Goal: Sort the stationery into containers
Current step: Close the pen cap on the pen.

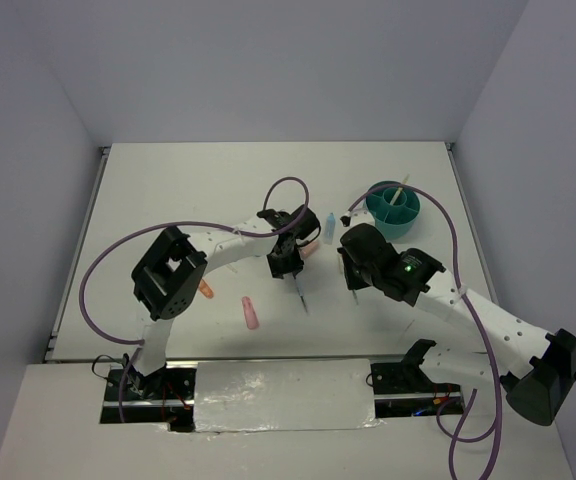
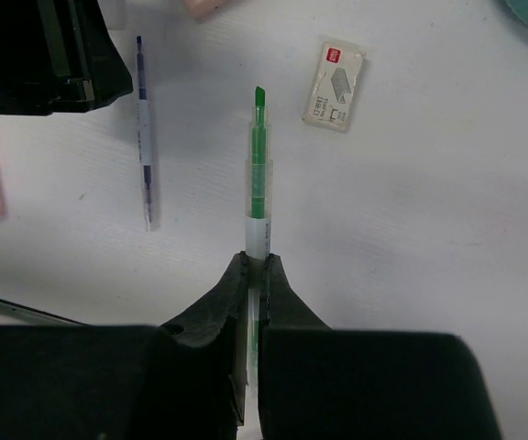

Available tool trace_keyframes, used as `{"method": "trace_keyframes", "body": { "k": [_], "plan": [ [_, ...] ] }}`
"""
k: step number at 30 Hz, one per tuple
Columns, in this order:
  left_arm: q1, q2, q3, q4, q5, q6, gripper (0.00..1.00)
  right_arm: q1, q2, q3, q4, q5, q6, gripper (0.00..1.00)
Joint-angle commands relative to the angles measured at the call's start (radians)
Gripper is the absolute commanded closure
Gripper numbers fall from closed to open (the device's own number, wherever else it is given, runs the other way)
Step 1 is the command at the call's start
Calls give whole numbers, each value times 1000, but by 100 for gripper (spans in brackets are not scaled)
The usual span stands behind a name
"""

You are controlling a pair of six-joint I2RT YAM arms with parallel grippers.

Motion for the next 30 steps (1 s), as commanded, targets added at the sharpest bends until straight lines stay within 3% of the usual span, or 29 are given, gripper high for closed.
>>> {"method": "trace_keyframes", "body": {
  "k": [1,16,20,26,30],
  "plan": [
    [-6,23,-10,0,13,-17,58,-6,-17,0,34,1,-13,100],
    [-6,54,-24,21,21,-14,60,-7,-26,23,28,-22,-22,100],
    [-6,39,-50,21,18,-21,66,-7,-29,39,25,-28,-23,100],
    [-12,-65,-146,50,10,-35,99,-7,-24,18,86,-141,-39,100],
    [-11,-217,-208,171,16,40,100,-9,-21,-23,187,-334,-53,100]
  ]
}}
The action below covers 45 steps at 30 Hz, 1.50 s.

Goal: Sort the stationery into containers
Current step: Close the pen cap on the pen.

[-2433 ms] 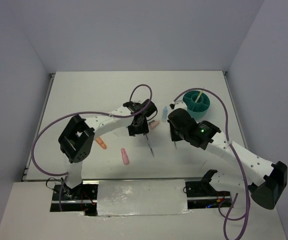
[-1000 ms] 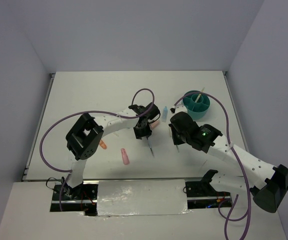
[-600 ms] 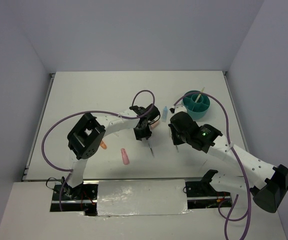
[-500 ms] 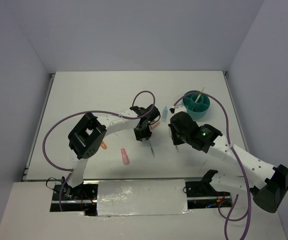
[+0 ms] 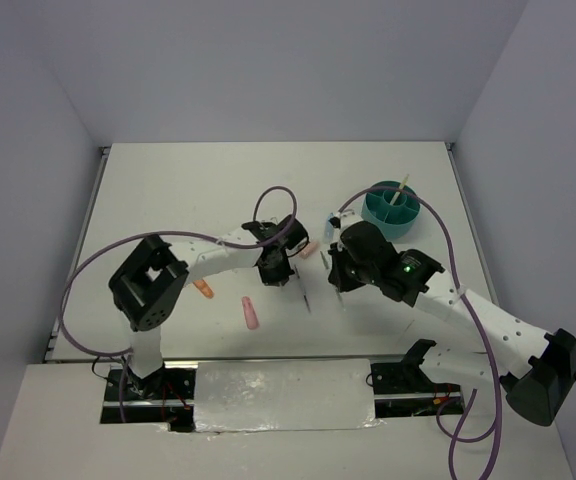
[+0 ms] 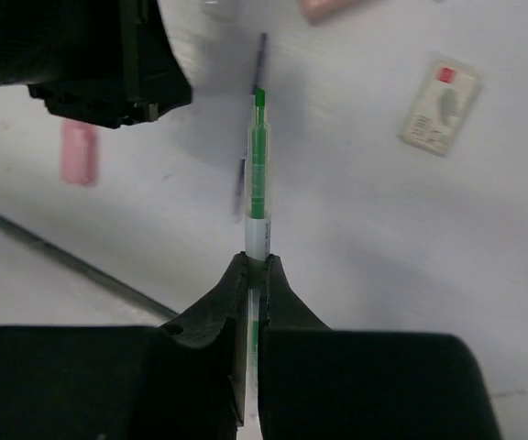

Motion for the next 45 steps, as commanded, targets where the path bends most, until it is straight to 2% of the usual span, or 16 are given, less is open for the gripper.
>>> {"method": "trace_keyframes", "body": {
  "k": [1,3,5,6,9,12,18,23,33,45],
  "plan": [
    [-6,-191,-33,95,-3,95,100,-7,-23,-29,139,-220,-12,100],
    [-7,-275,-80,218,-2,139,100,-5,-54,-45,191,-342,31,100],
    [-7,-429,-140,420,34,205,100,-7,-82,-83,299,-422,95,100],
    [-7,-529,-209,497,52,246,100,-7,-103,-97,376,-480,121,100],
    [-1,-694,-347,759,101,283,100,-5,-120,-180,538,-571,218,100],
    [19,-788,-438,870,138,274,100,-4,-129,-204,612,-547,265,100],
    [31,-845,-470,884,196,297,100,-2,-123,-160,611,-536,258,100],
    [31,-851,-461,861,193,312,100,2,-140,-152,616,-539,244,100],
    [42,-860,-440,821,164,329,100,5,-220,-174,590,-444,235,100],
    [43,-865,-436,829,179,318,100,7,-197,-158,548,-413,227,100]
  ]
}}
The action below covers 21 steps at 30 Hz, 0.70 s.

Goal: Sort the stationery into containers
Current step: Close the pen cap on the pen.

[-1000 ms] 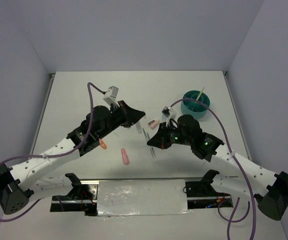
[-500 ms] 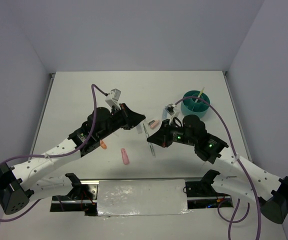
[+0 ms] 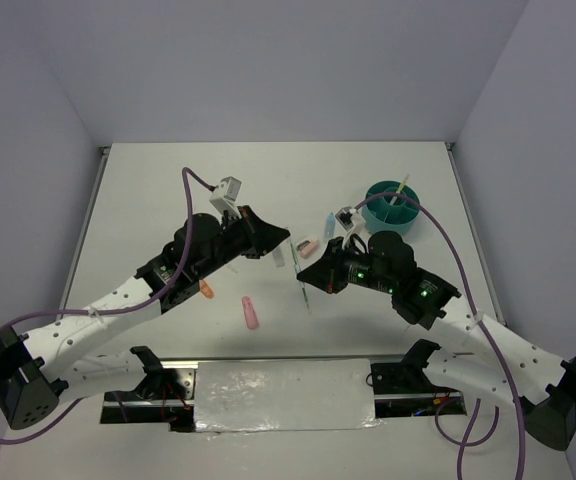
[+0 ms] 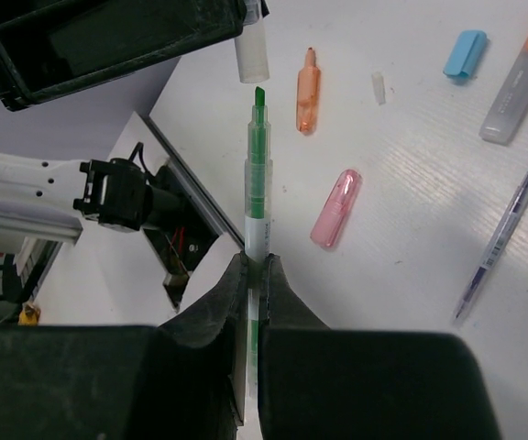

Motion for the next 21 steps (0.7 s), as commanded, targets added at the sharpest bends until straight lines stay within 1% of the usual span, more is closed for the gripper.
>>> {"method": "trace_keyframes", "body": {
  "k": [1,15,21],
  "plan": [
    [4,-26,42,29,7,16,100,5,0,35,8,17,-15,100],
    [6,-23,18,51,22,-2,100,5,17,55,11,16,-18,100],
    [6,-17,2,78,54,-18,100,5,39,70,22,31,-21,100]
  ]
}}
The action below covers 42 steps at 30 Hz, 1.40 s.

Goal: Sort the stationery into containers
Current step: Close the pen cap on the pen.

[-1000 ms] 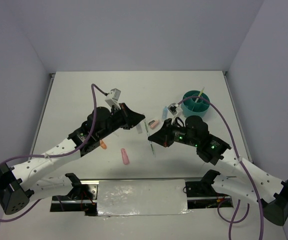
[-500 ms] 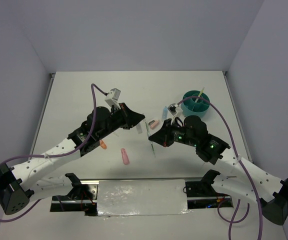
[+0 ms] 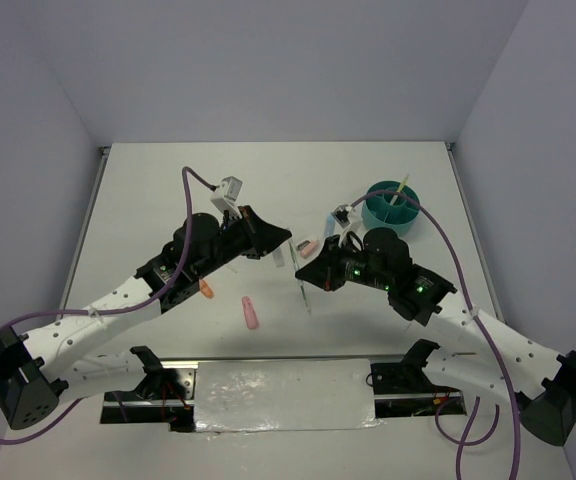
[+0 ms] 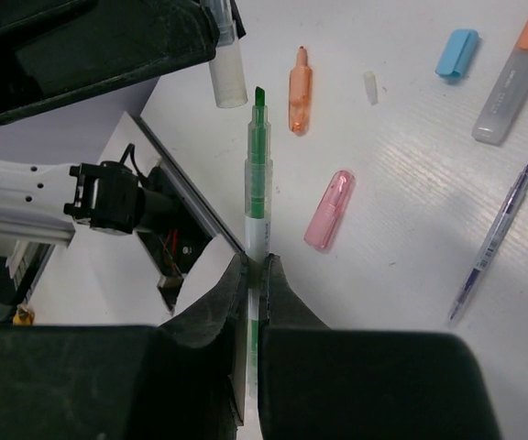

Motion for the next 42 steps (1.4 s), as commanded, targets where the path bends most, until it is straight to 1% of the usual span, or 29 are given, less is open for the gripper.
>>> {"method": "trace_keyframes", "body": {
  "k": [1,8,9,17,21,28,42],
  "plan": [
    [4,-14,1,69,27,-14,100,5,2,55,34,23,-15,100],
    [4,-32,-5,23,7,3,100,5,7,75,35,26,-21,100],
    [5,-37,-2,18,-22,6,100,5,7,75,28,23,-23,100],
    [8,-20,71,-31,-63,38,100,5,-19,34,17,9,-30,100],
    [13,-13,90,-36,-73,43,100,5,-3,52,-27,-2,-53,100],
    [31,1,114,-36,-53,49,100,7,-21,41,-38,-2,-58,100],
    [31,10,71,-1,-11,12,100,5,22,89,-40,6,-70,100]
  ]
}}
